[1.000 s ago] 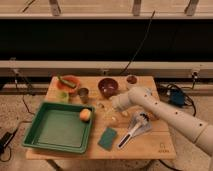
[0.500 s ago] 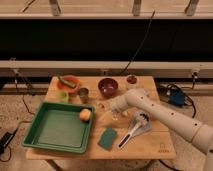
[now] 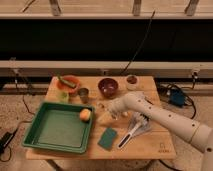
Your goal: Place fork in purple bowl
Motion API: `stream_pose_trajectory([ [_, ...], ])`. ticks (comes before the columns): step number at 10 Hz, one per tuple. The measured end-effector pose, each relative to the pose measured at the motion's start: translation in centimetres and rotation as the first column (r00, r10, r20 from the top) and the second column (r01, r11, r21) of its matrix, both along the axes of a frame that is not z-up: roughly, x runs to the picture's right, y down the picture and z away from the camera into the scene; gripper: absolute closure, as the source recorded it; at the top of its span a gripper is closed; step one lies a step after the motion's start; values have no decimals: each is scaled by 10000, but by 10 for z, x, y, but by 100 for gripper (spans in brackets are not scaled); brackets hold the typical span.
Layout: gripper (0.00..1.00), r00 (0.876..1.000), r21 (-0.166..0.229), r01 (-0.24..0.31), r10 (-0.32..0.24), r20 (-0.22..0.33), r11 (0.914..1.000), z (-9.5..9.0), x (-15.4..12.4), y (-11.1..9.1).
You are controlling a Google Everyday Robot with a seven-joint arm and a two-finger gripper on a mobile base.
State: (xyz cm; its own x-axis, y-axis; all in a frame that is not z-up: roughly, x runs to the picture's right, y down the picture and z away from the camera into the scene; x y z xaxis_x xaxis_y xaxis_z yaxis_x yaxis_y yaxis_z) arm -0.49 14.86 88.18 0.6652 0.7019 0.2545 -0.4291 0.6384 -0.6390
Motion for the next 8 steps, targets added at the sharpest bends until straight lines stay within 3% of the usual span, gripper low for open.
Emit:
stream_pose_trajectory([
  [2, 23, 9995, -23, -259, 258, -185, 9997, 5, 2, 2],
  [8, 82, 9948, 24, -885, 885, -511, 9961, 9, 12, 1],
])
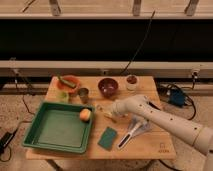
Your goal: Place fork in purple bowl
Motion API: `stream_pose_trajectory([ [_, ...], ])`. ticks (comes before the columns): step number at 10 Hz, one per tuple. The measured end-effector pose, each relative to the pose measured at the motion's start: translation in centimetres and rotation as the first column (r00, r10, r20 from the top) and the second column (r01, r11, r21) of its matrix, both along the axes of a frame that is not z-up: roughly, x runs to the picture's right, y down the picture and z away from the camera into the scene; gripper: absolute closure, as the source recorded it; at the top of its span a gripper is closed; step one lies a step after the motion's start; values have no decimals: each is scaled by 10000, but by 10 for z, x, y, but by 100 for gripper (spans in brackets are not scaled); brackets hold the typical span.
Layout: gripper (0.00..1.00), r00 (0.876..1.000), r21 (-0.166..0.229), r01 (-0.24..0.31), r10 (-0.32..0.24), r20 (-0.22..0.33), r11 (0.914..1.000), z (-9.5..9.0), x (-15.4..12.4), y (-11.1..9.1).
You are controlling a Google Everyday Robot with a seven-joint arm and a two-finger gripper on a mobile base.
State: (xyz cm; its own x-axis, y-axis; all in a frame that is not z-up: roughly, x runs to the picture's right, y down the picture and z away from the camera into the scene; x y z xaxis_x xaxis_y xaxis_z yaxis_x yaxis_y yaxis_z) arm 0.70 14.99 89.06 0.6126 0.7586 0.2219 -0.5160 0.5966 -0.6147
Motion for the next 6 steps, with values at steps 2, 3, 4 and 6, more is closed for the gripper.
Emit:
stream_pose_trajectory([
  [2, 98, 10000, -22, -62, 62, -43, 10000, 0, 1, 1],
  [3, 100, 9999, -27, -87, 87, -76, 10000, 0, 2, 1],
  [4, 100, 9999, -36, -115, 114, -109, 9999, 0, 3, 1],
  [6, 100, 9998, -49, -154, 154, -157, 9999, 0, 4, 1],
])
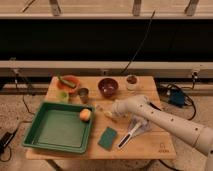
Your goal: Place fork in purple bowl
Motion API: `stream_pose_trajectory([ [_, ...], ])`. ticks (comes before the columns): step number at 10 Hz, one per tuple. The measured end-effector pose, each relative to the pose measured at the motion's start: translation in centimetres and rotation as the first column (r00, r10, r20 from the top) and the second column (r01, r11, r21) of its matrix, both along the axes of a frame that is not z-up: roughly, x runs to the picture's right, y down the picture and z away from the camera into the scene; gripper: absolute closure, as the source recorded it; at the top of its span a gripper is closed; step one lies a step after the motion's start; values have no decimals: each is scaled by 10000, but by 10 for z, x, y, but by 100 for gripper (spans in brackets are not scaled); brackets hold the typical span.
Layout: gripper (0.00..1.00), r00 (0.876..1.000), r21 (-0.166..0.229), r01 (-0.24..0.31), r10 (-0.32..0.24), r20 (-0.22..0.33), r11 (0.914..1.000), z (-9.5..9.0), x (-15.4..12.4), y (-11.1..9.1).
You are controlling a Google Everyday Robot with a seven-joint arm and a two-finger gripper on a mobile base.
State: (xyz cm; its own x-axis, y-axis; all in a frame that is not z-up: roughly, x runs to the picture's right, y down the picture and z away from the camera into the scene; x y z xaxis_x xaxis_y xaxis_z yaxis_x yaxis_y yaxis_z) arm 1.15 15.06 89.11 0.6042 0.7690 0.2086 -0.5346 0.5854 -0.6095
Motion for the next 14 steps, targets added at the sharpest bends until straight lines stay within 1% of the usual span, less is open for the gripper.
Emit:
stream_pose_trajectory([
  [1, 100, 10000, -13, -44, 44, -44, 10000, 0, 1, -1],
  [2, 100, 9998, -23, -152, 152, -126, 9999, 1, 9, -8],
  [5, 100, 9991, 26, -373, 373, -222, 9993, 0, 38, -26],
  [9, 99, 9981, 127, -609, 609, -5, 9981, -9, 44, -44],
  [10, 95, 9978, 116, -653, 652, 71, 9978, -11, 43, -45],
  [12, 73, 9967, 61, -727, 725, 354, 9973, -19, 34, -45],
  [14, 53, 9954, -61, -746, 748, 603, 9972, -26, 26, -40],
])
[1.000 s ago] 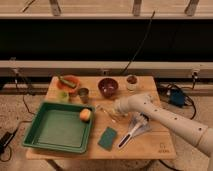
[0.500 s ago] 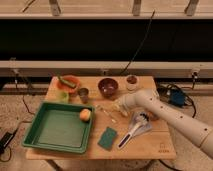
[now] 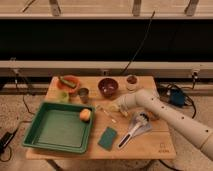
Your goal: Place fork in purple bowl
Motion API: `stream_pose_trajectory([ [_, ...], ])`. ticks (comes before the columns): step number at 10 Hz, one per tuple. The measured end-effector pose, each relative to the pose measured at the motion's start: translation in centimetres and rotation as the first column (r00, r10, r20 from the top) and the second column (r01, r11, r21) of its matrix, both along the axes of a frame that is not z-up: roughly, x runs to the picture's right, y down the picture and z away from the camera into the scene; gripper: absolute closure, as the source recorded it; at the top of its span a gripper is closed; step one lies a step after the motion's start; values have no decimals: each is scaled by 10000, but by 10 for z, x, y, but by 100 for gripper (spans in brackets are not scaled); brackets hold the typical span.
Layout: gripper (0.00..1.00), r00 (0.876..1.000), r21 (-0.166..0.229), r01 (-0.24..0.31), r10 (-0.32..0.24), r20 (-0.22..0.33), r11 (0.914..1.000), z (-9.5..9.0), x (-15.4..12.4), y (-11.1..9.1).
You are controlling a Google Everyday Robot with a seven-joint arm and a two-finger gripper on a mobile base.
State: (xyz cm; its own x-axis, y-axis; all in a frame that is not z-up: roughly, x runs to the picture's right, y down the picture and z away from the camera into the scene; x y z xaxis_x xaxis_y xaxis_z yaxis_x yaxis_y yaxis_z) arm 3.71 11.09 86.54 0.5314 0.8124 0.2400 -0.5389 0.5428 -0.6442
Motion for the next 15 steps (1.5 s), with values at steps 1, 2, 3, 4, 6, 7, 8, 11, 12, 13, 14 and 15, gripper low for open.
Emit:
stream_pose_trajectory([
  [1, 43, 9999, -75, 2, -1, 120, 10000, -3, -5, 4],
  [2, 33, 9998, -137, 4, -1, 193, 9999, -5, -7, 7],
  [3, 26, 9997, -181, 13, -9, 239, 9998, -6, -9, 10],
  [4, 20, 9996, -263, 54, -46, 288, 9996, -6, -13, 15],
  [6, 20, 9994, -368, 184, -172, 317, 9992, -5, -18, 21],
  [7, 20, 9991, -406, 293, -280, 323, 9987, -4, -22, 24],
  [8, 20, 9988, -439, 388, -374, 317, 9983, -3, -25, 28],
  [11, 20, 9977, -439, 649, -639, 238, 9969, 0, -31, 34],
  [12, 20, 9968, -416, 795, -789, 164, 9960, 2, -34, 37],
  [13, 20, 9960, -385, 891, -887, 108, 9953, 3, -36, 40],
  [14, 20, 9952, -317, 983, -983, 3, 9947, 5, -38, 42],
  [15, 20, 9948, -260, 1015, -1018, -98, 9945, 6, -39, 43],
])
